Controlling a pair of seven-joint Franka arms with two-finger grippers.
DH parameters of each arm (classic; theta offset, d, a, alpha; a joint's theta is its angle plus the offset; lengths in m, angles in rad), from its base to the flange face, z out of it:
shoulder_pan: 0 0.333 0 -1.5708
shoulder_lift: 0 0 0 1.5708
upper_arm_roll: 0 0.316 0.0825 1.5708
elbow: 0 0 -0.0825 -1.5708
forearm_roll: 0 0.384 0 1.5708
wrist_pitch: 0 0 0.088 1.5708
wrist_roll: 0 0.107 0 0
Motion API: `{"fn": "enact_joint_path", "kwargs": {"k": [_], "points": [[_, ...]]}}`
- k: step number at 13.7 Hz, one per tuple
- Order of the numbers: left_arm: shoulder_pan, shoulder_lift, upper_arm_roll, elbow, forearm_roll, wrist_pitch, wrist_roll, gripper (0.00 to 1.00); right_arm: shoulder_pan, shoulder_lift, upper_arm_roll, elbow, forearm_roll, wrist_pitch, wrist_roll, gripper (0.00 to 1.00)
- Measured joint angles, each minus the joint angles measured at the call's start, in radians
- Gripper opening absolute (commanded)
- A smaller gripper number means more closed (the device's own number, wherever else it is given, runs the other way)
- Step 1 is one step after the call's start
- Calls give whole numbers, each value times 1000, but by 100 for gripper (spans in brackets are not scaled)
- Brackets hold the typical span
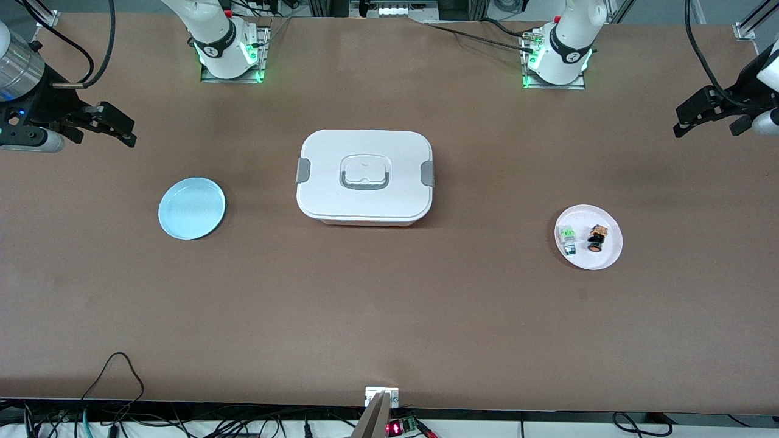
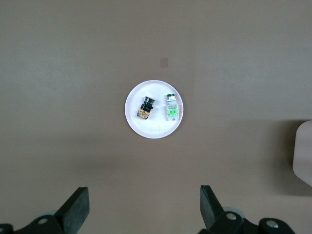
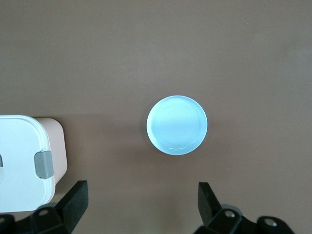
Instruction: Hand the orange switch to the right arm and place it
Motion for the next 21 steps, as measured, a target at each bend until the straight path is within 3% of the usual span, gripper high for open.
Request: {"fn": "enact_joint_path", "kwargs": {"k": [21], "points": [[-1,34,-7,1,-6,0,-2,100,-1,4,-2,0,0,1,2,100]]}}
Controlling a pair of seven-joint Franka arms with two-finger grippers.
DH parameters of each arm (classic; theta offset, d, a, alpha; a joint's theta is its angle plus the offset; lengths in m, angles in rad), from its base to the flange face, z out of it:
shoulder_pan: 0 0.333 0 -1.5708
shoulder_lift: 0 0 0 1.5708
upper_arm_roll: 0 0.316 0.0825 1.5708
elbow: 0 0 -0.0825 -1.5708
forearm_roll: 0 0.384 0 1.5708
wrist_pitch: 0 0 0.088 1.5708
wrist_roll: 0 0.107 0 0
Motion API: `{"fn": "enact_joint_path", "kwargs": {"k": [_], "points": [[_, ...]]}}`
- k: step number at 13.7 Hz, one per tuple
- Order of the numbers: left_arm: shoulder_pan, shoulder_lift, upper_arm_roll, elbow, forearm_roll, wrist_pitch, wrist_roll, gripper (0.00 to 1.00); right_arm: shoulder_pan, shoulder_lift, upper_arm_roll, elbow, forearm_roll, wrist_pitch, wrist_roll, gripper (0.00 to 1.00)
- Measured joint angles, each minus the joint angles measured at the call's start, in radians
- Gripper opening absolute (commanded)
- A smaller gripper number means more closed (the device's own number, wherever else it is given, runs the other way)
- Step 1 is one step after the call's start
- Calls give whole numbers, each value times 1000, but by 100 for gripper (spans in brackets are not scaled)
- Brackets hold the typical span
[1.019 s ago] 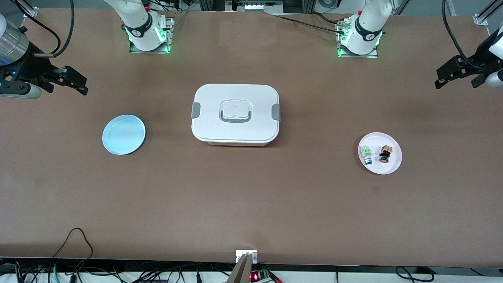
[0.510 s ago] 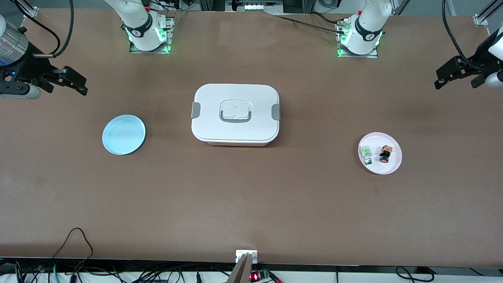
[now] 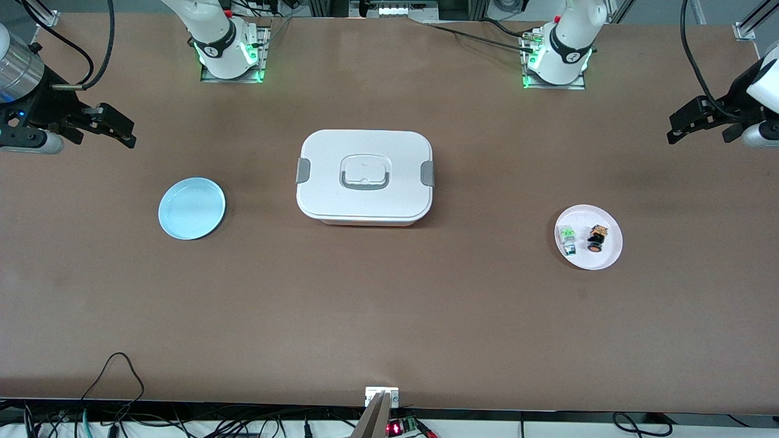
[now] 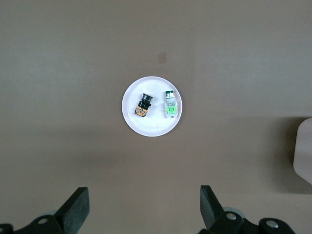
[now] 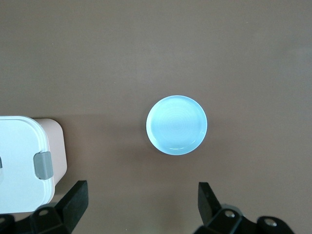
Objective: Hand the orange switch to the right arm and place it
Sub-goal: 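Move the left gripper down over the white plate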
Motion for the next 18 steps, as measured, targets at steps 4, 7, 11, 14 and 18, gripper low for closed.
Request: {"fn": "enact_joint_path", "kwargs": {"k": [4,7,11,14,18], "points": [[-12,16,-27,-8,-13,-6,0,100,0,5,0,0,0,1,0,100],[-17,63,-33,-17,-14,-7,1,100,0,5,0,0,0,1,0,100],[-5,169,-32,-35,-14,-1,107,100,0,5,0,0,1,2,0,100],[28,250,-29,-72,-14,99,326,100,0,5,0,0,1,2,0,100],[73,325,-28,-212,-14,339,770,100,0,5,0,0,1,2,0,100]]}}
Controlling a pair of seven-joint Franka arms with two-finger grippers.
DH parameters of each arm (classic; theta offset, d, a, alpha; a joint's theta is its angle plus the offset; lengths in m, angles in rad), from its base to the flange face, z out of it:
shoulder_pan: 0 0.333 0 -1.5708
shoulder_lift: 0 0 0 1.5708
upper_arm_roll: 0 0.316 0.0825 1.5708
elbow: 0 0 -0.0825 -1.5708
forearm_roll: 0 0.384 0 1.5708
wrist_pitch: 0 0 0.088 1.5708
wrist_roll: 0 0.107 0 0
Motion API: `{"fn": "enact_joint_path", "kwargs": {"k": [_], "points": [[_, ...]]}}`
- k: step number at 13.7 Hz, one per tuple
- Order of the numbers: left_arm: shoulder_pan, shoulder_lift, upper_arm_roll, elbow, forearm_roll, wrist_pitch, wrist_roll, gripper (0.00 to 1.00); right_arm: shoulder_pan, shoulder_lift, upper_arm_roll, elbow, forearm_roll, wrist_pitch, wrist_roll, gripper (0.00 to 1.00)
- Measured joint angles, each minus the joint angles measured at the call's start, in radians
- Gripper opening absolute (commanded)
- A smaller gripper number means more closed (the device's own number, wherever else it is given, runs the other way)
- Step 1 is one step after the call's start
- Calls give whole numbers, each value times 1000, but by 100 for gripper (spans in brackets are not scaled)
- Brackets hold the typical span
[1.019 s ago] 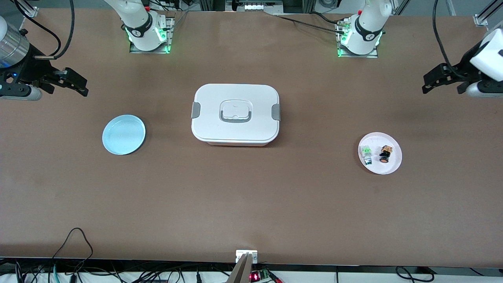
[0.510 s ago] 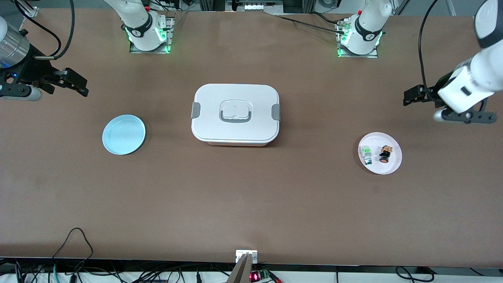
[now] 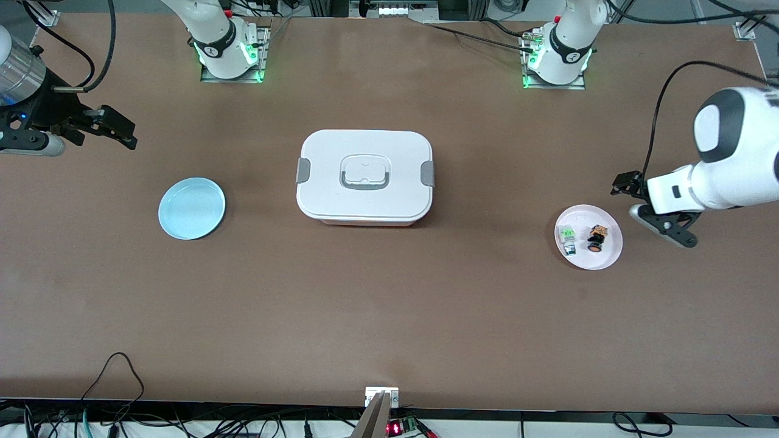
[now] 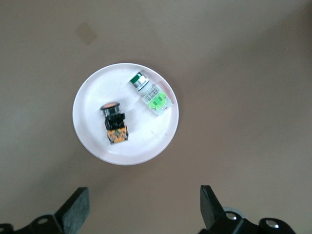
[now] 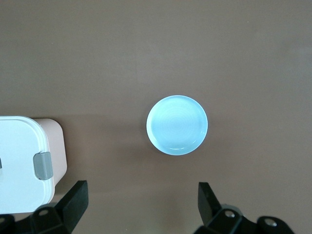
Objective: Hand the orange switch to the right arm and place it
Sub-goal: 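Move the left gripper down over the white plate, then grasp the black-orange switch with the left gripper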
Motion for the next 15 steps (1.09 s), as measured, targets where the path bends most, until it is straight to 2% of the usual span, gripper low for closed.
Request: {"fn": "enact_joint_path", "kwargs": {"k": [4,8,12,15], "points": [[17,57,1,-90,0,192,423,100,0,0,0,0,0,0,0,100],[32,139,1,-103,0,325,837,100,0,0,0,0,1,0,0,100],[32,213,0,-108,0,408,1107,100,0,0,0,0,1,0,0,100],[33,247,0,-115,0,472,1220,100,0,0,0,0,1,0,0,100]]}}
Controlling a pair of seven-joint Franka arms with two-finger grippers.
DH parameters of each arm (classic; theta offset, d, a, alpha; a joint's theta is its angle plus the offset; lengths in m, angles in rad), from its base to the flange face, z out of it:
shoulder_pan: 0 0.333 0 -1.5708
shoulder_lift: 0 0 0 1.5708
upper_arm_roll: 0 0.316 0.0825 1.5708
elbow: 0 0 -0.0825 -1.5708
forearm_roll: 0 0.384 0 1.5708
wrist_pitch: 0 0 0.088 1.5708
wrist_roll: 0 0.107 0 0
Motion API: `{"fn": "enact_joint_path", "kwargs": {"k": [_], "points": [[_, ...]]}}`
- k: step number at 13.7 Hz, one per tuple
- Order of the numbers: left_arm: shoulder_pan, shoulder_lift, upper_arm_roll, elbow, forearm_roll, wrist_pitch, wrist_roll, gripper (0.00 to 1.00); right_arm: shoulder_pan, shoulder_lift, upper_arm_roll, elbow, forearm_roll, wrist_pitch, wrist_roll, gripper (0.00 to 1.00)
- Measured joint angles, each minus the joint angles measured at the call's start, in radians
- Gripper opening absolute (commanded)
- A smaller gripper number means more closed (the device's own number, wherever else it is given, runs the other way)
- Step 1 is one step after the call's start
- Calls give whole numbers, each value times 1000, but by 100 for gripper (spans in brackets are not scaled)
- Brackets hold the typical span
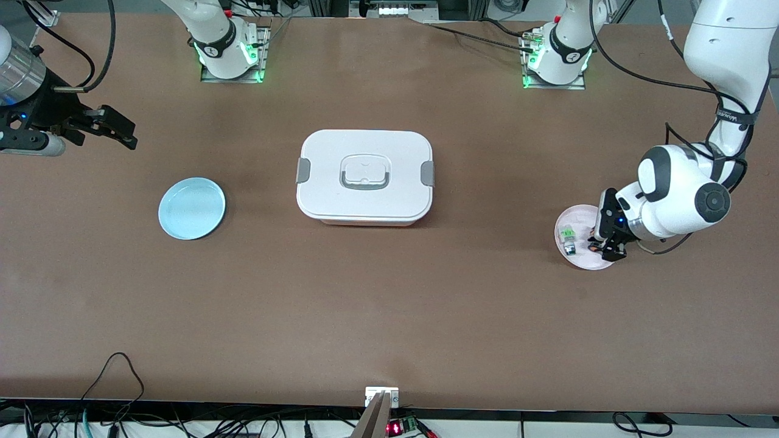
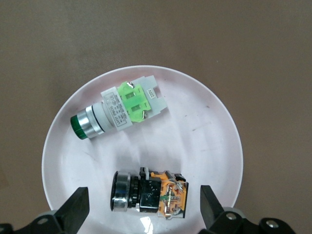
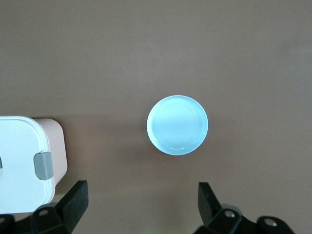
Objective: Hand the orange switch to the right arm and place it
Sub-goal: 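Grasp the black-orange switch with the left gripper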
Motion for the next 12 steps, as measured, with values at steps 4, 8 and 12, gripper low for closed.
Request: {"fn": "enact_joint_path", "kwargs": {"k": [4,8,12], "points": [[21,24,0,-5,0,27,34,100,0,0,0,0,0,0,0,100],[36,30,1,-19,0,48,44,100,0,0,0,0,0,-1,0,100],[36,44,-1,-25,0,66,45,96,-1,0,0,0,0,-1,0,100]]}}
